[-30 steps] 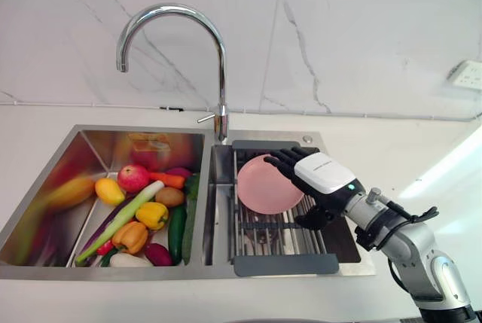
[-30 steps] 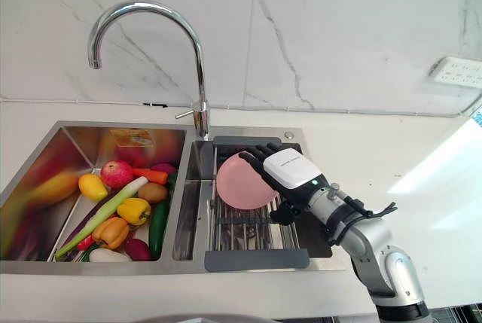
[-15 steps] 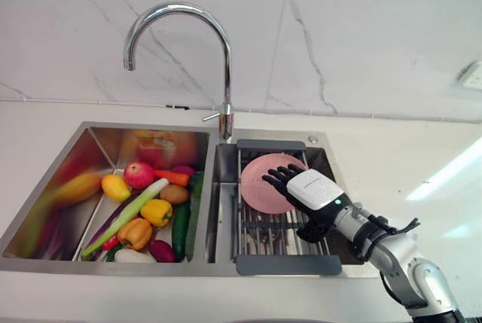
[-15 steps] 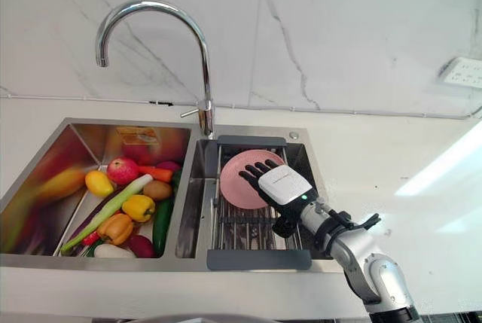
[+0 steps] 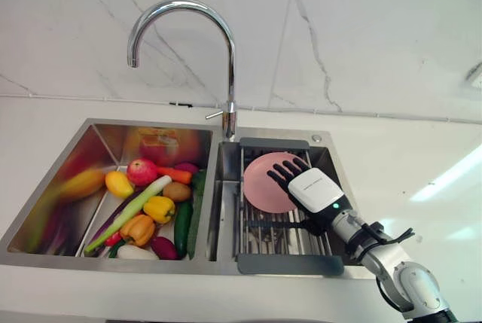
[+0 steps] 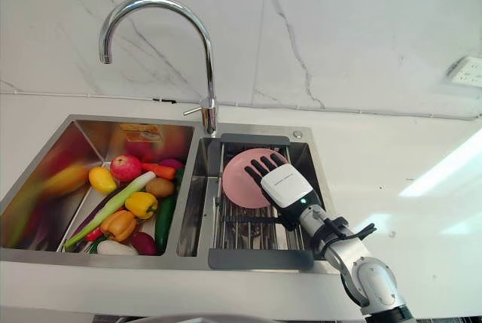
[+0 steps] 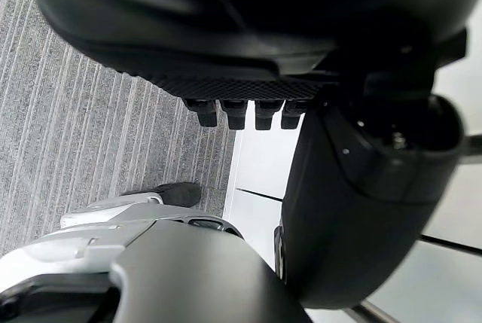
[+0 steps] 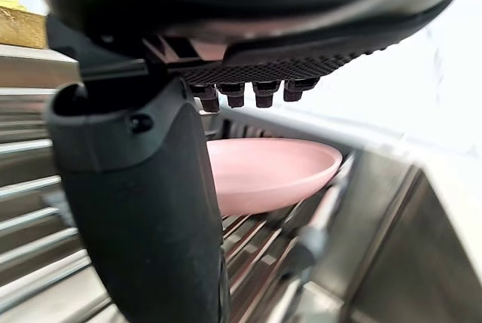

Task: Walk over to the sink, pick up the cup, carry it to the dishwasher, place the cup inside the dishwasher, then close the dishwasher door

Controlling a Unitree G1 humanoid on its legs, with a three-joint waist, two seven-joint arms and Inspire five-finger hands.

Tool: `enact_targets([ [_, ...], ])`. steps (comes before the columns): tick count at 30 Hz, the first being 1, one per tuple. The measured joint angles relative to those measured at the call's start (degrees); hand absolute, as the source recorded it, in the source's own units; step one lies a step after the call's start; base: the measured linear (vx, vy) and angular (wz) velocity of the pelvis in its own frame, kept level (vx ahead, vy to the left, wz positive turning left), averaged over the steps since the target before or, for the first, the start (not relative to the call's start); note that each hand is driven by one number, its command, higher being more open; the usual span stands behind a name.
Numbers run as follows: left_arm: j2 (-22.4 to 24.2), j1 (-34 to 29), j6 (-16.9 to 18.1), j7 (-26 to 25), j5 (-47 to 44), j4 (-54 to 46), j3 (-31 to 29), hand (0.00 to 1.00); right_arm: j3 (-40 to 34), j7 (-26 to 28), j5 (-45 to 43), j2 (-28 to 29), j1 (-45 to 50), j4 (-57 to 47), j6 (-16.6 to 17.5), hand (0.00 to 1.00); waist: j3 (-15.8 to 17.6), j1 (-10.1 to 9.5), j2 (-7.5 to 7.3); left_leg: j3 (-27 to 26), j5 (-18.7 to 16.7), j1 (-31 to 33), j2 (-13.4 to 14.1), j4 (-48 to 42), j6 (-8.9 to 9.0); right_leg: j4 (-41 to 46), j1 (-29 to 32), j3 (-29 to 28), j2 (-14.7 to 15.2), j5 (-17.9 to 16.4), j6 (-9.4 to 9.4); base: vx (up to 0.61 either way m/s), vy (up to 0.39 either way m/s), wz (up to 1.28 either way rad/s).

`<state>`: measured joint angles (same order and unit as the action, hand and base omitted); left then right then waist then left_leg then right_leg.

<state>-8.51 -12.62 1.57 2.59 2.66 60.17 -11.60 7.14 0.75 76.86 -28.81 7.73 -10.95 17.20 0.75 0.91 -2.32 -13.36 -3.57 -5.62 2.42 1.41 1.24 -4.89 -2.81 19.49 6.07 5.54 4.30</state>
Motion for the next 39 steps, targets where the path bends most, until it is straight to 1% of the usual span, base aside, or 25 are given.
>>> enact_targets([
  [3,-0.05,0.00,-0.01,-0.03,-0.63,-0.01,0.48,1.00,0.00,-2.03,1.52,0.40,-0.01,1.03,-1.43,1.00,0.10,-0.03,0.14,0.05,0.01,-0.01,0.00,0.02,0.01,0.00,-0.03,0.08,0.00,-0.01,0.01,-0.04,-0.014,0.01],
  [10,-0.06,0.00,-0.14,-0.03,-1.01,-0.11,0.81,1.00,2.20,-3.41,1.50,0.50,-0.33,3.87,-3.37,1.00,0.12,-0.19,0.18,0.38,0.07,-0.03,0.01,0.02,0.12,0.00,-0.19,0.47,0.02,-0.02,0.03,-0.04,-0.013,0.02],
  [13,-0.06,0.01,-0.23,-0.03,-1.04,-0.22,0.89,1.00,3.10,-4.51,1.50,0.49,-0.54,4.44,-4.12,1.00,0.17,-0.31,0.25,0.46,0.11,-0.03,0.01,0.00,0.14,0.00,-0.26,0.57,0.03,-0.02,0.02,0.00,0.000,0.00],
  [17,-0.04,0.00,-0.35,-0.03,-1.04,-0.46,0.95,1.00,3.72,-5.42,1.45,0.49,-0.64,5.16,-4.31,1.00,0.19,-0.46,0.29,0.68,0.22,-0.03,0.01,0.01,0.15,0.00,-0.34,0.78,0.04,-0.02,0.02,0.00,0.000,0.01],
  [18,-0.03,-0.01,-0.47,-0.03,-1.04,-0.65,0.99,1.00,4.01,-5.77,1.41,0.49,-0.73,5.62,-4.58,0.00,0.20,-0.60,0.30,0.81,0.29,-0.03,0.01,0.02,0.15,-0.01,-0.40,0.91,0.04,-0.02,0.02,0.00,0.000,0.04],
  [22,-0.20,-0.04,-0.56,-0.04,-1.07,-1.29,2.09,1.00,5.06,-7.07,1.40,0.48,-1.32,7.03,-5.04,0.00,0.21,-1.11,0.31,1.53,0.85,0.01,-0.02,0.49,0.13,-0.02,-0.50,1.62,0.06,-0.02,0.02,-0.04,-0.015,0.09],
  [25,-0.18,-0.08,-0.58,-0.04,-1.49,-1.27,2.09,1.00,5.12,-8.21,1.43,0.37,-1.61,8.86,-5.48,0.00,0.22,-1.11,0.32,1.66,1.07,0.04,-0.02,0.63,0.19,-0.06,-0.52,1.78,0.06,-0.03,0.00,-0.05,-0.017,0.04],
  [29,-0.12,-0.04,-0.58,-0.05,-1.49,-1.31,2.19,1.00,5.86,-12.47,1.50,0.41,-2.65,10.90,-6.07,0.00,0.26,-1.13,0.39,1.83,1.52,0.01,-0.01,1.27,0.40,-0.27,-0.51,2.33,0.05,-0.08,-0.06,-0.06,-0.016,0.05],
  [32,0.00,-0.03,-0.57,-0.10,-1.50,-1.32,2.19,1.00,6.34,-15.24,1.51,0.41,-3.26,12.83,-7.65,0.00,0.29,-1.57,0.42,2.04,1.84,0.00,0.02,1.64,0.41,-0.27,-0.46,2.60,0.00,-0.08,-0.08,-0.03,-0.009,0.05],
  [34,0.00,-0.02,-0.56,-0.13,-1.50,-1.35,2.19,1.00,7.35,-17.16,1.54,0.41,-3.93,13.97,-8.76,0.00,0.32,-1.50,0.46,2.03,1.86,0.00,0.05,1.63,0.41,-0.27,-0.46,2.59,-0.03,-0.08,-0.08,0.00,0.000,0.00],
  [39,0.14,0.02,-0.40,-0.28,-1.54,-1.55,2.79,1.00,8.96,-21.74,1.33,0.60,-6.25,15.31,-12.58,0.00,0.52,-1.66,0.77,2.04,1.89,-0.01,0.04,1.65,0.36,-0.25,-0.46,2.62,-0.03,-0.07,-0.07,0.00,0.000,0.00],
])
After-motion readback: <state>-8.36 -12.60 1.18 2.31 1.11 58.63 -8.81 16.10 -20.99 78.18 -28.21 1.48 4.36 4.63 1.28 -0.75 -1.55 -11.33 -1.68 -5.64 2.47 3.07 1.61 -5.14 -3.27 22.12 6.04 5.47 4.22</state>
